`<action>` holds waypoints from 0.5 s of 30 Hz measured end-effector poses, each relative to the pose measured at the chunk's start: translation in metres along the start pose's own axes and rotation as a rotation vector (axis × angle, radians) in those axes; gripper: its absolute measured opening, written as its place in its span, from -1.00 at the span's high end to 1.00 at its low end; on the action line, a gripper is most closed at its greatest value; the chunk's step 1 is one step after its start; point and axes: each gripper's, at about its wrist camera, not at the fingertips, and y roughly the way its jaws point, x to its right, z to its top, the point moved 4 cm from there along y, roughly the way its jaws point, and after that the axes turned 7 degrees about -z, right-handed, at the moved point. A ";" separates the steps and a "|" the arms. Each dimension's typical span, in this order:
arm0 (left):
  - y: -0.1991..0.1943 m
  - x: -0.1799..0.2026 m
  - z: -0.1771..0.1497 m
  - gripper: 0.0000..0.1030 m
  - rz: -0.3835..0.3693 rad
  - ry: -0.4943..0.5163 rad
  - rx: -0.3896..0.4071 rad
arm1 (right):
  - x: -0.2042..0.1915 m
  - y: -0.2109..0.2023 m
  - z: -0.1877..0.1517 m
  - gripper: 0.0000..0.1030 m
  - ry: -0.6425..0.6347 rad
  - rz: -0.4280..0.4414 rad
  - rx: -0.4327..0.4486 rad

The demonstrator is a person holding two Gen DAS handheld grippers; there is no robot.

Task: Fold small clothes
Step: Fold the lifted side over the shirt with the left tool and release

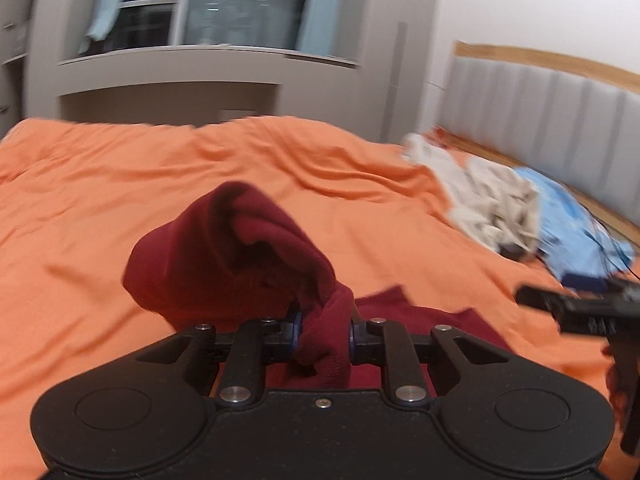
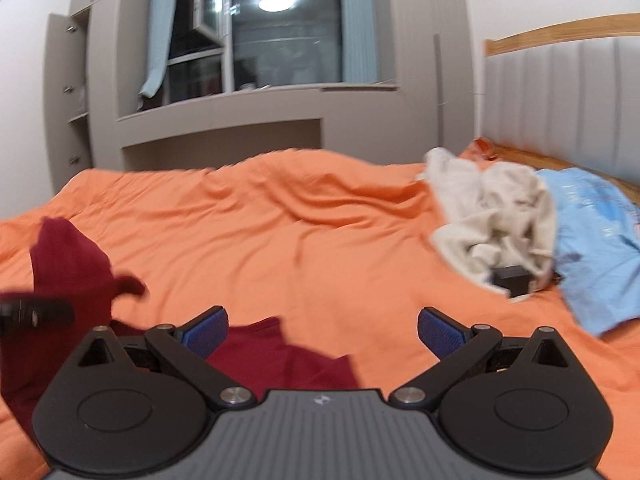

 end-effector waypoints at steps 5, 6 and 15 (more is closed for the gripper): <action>0.026 0.059 -0.015 0.62 -0.094 0.080 -0.052 | 0.033 0.003 0.006 -1.00 0.053 -0.034 0.009; 0.031 0.071 -0.020 0.62 -0.113 0.099 -0.063 | 0.036 0.005 0.006 -1.00 0.064 -0.034 0.004; 0.055 0.126 -0.074 0.60 -0.140 0.275 -0.157 | 0.047 0.025 -0.007 -1.00 0.122 0.006 -0.075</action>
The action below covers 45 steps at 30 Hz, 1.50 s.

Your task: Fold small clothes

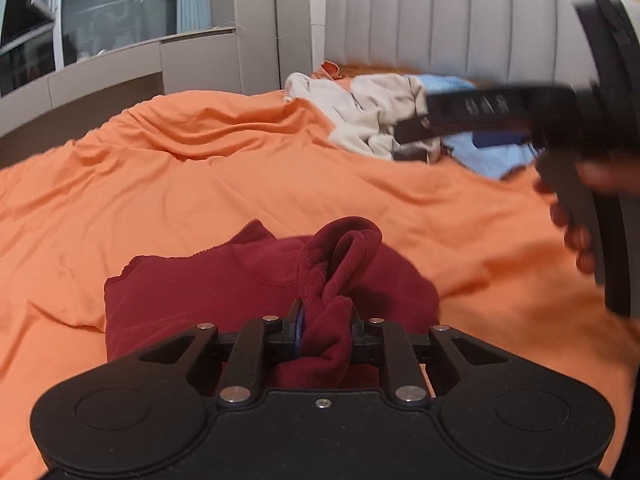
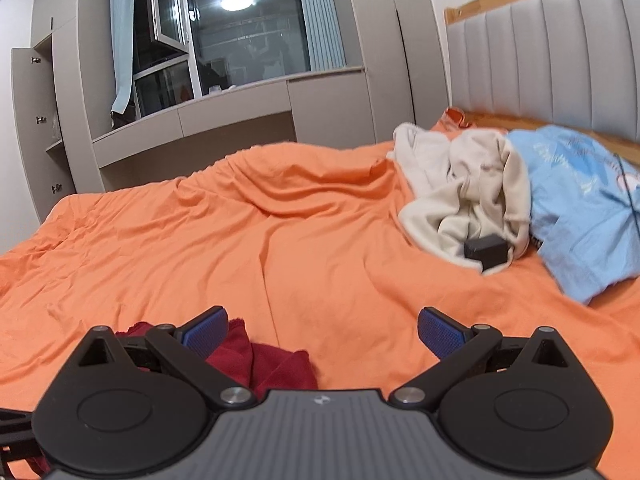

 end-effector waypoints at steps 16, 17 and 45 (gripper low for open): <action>-0.043 0.002 -0.016 -0.82 0.004 0.085 0.036 | -0.028 0.048 -0.037 -0.99 0.104 0.249 -0.201; -0.047 0.000 -0.019 -0.82 0.020 0.108 0.040 | -0.031 0.050 -0.039 -0.95 0.098 0.259 -0.203; -0.047 -0.010 -0.043 0.71 0.007 0.154 0.129 | -0.074 0.069 -0.058 0.86 -0.040 0.282 -0.188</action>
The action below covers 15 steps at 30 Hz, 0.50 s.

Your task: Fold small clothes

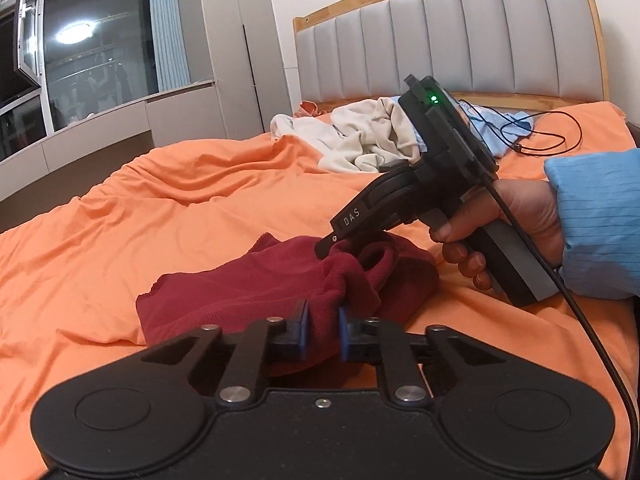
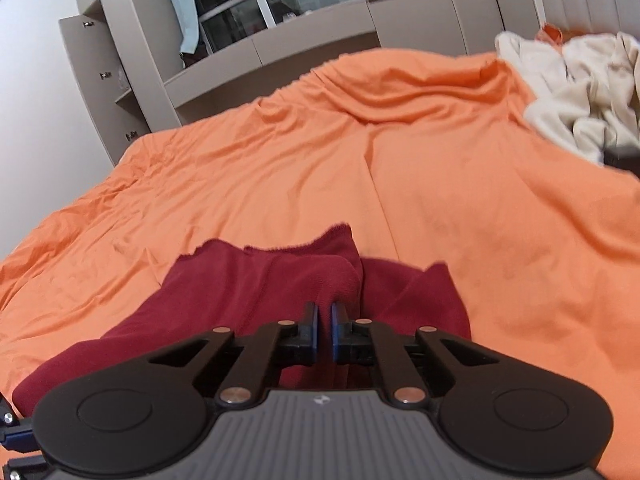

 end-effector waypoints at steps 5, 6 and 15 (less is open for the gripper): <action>0.000 -0.001 0.003 0.81 0.013 -0.045 0.030 | -0.001 -0.021 0.017 0.87 -0.032 -0.015 0.110; 0.001 -0.001 0.004 0.82 0.012 -0.048 0.034 | 0.000 -0.024 0.020 0.87 -0.032 -0.018 0.123; 0.016 0.020 0.018 0.83 -0.019 -0.015 0.037 | 0.031 -0.037 0.030 0.87 0.032 -0.063 0.155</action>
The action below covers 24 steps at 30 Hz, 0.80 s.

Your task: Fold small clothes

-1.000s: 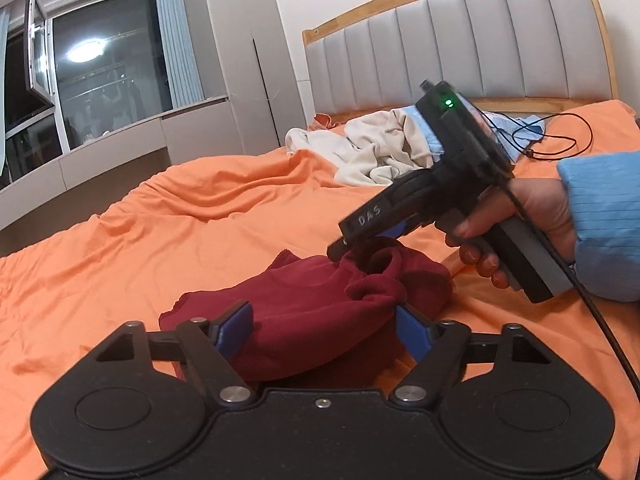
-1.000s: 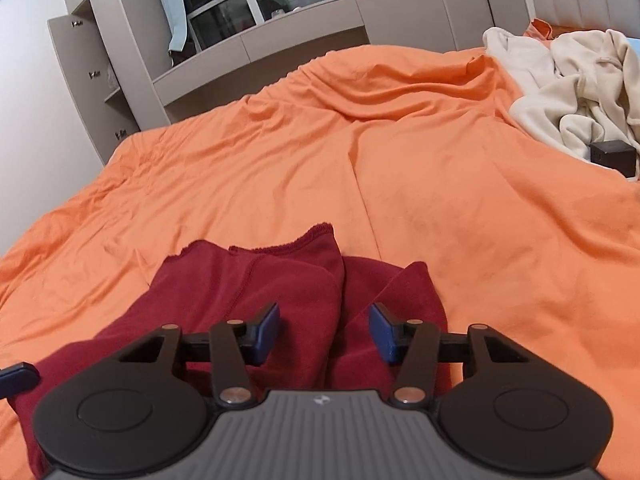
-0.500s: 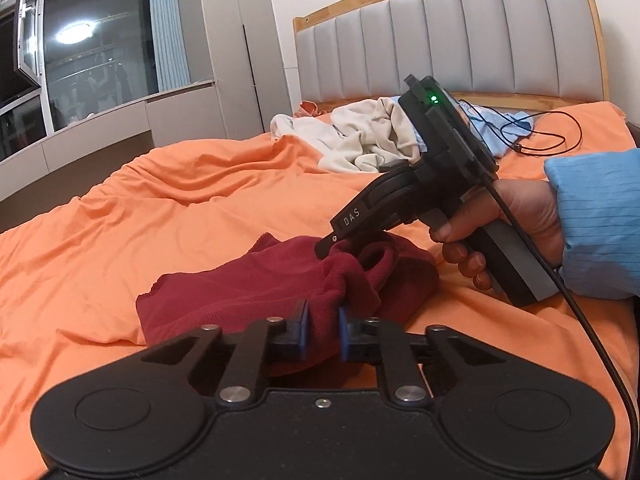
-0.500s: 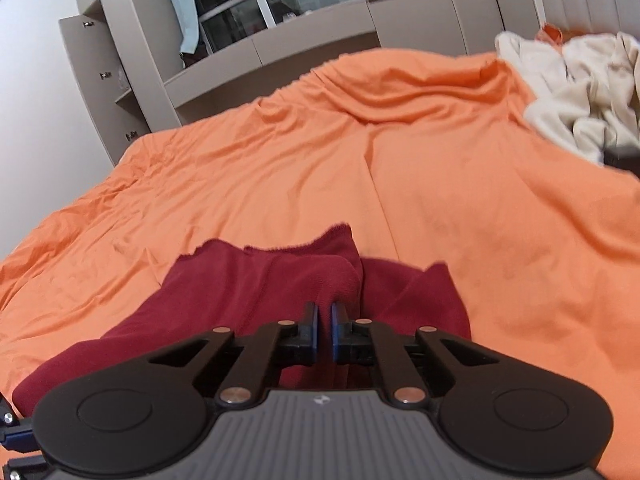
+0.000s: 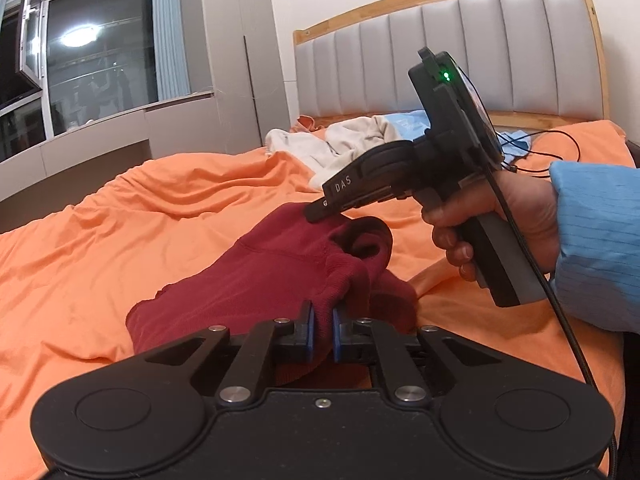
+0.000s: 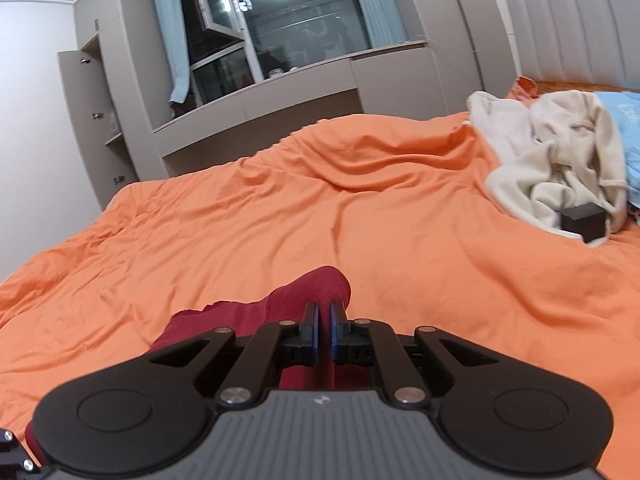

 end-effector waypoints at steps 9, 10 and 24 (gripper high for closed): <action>0.025 0.010 -0.001 0.83 -0.038 0.019 -0.035 | 0.015 0.016 -0.017 0.85 -0.002 -0.067 -0.073; 0.028 0.010 -0.002 0.83 -0.040 0.020 -0.042 | 0.016 0.018 -0.019 0.85 -0.007 -0.075 -0.083; 0.017 -0.007 0.004 0.26 -0.127 -0.171 -0.055 | 0.013 0.024 -0.028 0.74 -0.037 -0.110 -0.123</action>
